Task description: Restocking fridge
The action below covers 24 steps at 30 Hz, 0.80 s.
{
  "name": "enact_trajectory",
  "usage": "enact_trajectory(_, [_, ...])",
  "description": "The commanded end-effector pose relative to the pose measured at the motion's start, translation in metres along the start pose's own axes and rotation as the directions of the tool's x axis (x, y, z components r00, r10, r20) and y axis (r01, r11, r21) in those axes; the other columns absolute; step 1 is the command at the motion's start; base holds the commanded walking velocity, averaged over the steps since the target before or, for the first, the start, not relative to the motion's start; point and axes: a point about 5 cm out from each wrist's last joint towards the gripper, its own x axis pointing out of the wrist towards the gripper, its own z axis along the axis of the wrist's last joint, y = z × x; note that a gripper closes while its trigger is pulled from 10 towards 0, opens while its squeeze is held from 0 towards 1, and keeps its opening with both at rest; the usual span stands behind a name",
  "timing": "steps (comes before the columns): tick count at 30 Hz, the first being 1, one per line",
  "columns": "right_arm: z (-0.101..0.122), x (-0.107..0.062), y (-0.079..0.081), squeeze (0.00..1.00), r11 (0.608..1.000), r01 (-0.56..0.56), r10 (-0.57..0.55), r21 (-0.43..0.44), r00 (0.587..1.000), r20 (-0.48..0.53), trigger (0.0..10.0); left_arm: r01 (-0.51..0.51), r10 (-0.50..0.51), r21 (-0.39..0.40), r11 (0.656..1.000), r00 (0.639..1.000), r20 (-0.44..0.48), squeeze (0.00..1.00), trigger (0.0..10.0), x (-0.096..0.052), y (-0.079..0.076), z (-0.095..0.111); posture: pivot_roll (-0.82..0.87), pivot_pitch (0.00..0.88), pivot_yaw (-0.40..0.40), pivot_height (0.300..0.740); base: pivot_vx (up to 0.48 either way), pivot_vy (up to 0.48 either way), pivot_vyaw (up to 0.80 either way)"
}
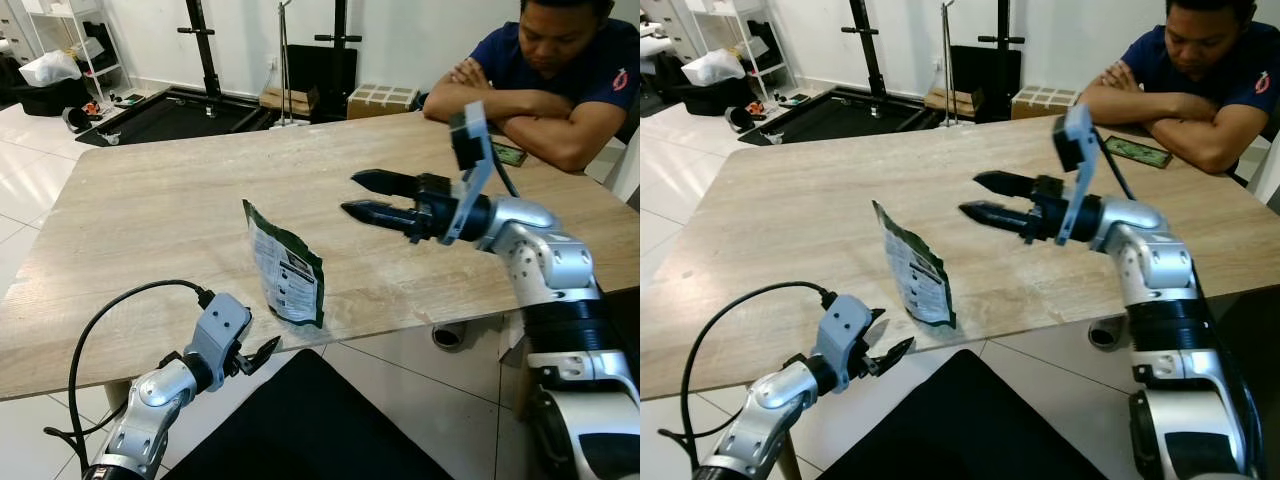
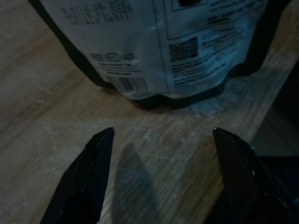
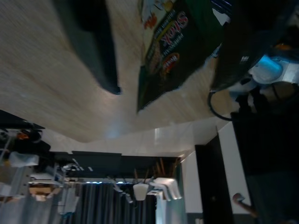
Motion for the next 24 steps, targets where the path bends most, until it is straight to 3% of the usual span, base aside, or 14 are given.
enact_trajectory(1, [-0.002,0.008,0.004,1.0,0.999,0.015,-0.016,-0.046,1.0,-0.026,10.0,-0.015,0.015,0.01,1.0,0.999,-0.035,0.0,10.0,-0.003,0.0,-0.006,-0.08,0.04,0.043,0.74,0.0,0.0,0.0])
enact_trajectory(2, [-0.001,0.012,0.005,0.73,0.996,0.032,-0.035,-0.078,0.999,-0.042,10.0,-0.018,0.019,0.012,1.0,0.999,-0.04,0.0,10.0,-0.005,0.0,-0.006,-0.08,0.039,0.042,0.74,0.0,0.0,0.0])
enact_trajectory(4, [-0.001,0.015,0.006,0.73,0.994,0.042,-0.047,-0.097,0.998,-0.051,10.0,-0.02,0.021,0.013,1.0,0.999,-0.044,0.0,10.0,-0.005,0.001,-0.006,-0.08,0.039,0.042,0.74,0.0,0.0,0.0])
enact_trajectory(5, [0.0,0.018,0.009,0.0,0.993,0.055,-0.063,-0.109,0.996,-0.065,10.0,-0.024,0.024,0.016,1.0,0.998,-0.05,0.0,10.0,-0.006,0.001,-0.007,-0.08,0.038,0.041,0.74,0.0,0.0,0.0])
enact_trajectory(13, [-0.001,0.026,0.012,0.0,0.991,0.09,-0.101,-0.097,0.989,-0.111,10.0,-0.027,0.028,0.017,0.999,0.998,-0.055,0.0,10.0,-0.006,0.001,-0.007,-0.08,0.037,0.041,0.74,0.0,0.0,0.0])
enact_trajectory(24, [0.005,0.032,0.032,0.0,1.0,0.007,-0.01,-0.02,0.994,-0.11,10.0,-0.021,0.021,0.013,1.0,0.998,-0.067,0.0,10.0,-0.006,0.0,-0.008,-0.08,0.037,0.042,0.74,0.0,0.0,0.0])
